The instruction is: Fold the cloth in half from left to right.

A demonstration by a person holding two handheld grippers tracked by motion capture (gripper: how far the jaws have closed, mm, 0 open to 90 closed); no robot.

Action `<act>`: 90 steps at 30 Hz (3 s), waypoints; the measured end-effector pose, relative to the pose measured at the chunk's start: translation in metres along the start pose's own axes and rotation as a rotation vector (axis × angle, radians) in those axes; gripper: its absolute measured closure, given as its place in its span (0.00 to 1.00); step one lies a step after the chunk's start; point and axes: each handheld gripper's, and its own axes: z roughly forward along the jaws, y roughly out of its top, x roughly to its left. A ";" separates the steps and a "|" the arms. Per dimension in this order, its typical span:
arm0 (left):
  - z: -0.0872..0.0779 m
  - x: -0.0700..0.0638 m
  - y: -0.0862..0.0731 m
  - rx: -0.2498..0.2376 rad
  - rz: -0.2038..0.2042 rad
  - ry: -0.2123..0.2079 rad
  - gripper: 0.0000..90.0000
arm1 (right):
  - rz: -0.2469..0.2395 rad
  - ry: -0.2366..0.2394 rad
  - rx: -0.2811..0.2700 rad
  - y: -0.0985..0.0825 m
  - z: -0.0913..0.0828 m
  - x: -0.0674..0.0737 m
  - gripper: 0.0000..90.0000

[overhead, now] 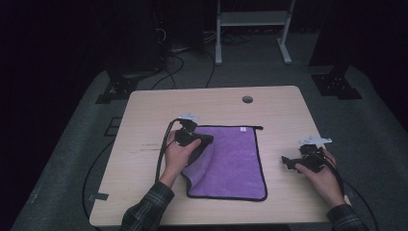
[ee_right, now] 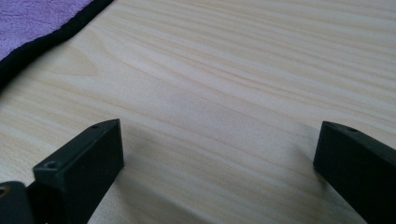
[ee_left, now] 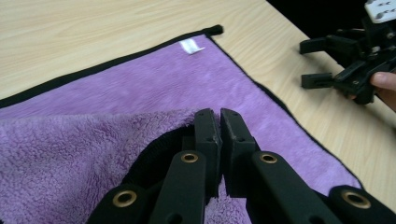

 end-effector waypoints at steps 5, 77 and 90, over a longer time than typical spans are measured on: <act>0.015 -0.008 0.008 0.003 0.006 -0.032 0.96 | 0.000 0.000 0.000 0.000 0.000 0.000 0.01; -0.026 0.018 -0.054 0.038 0.167 0.164 0.36 | 0.014 -0.013 -0.039 0.000 -0.002 0.001 0.23; -0.057 0.045 -0.095 0.036 0.172 0.214 0.46 | -0.012 0.017 -0.078 -0.002 -0.007 0.001 0.67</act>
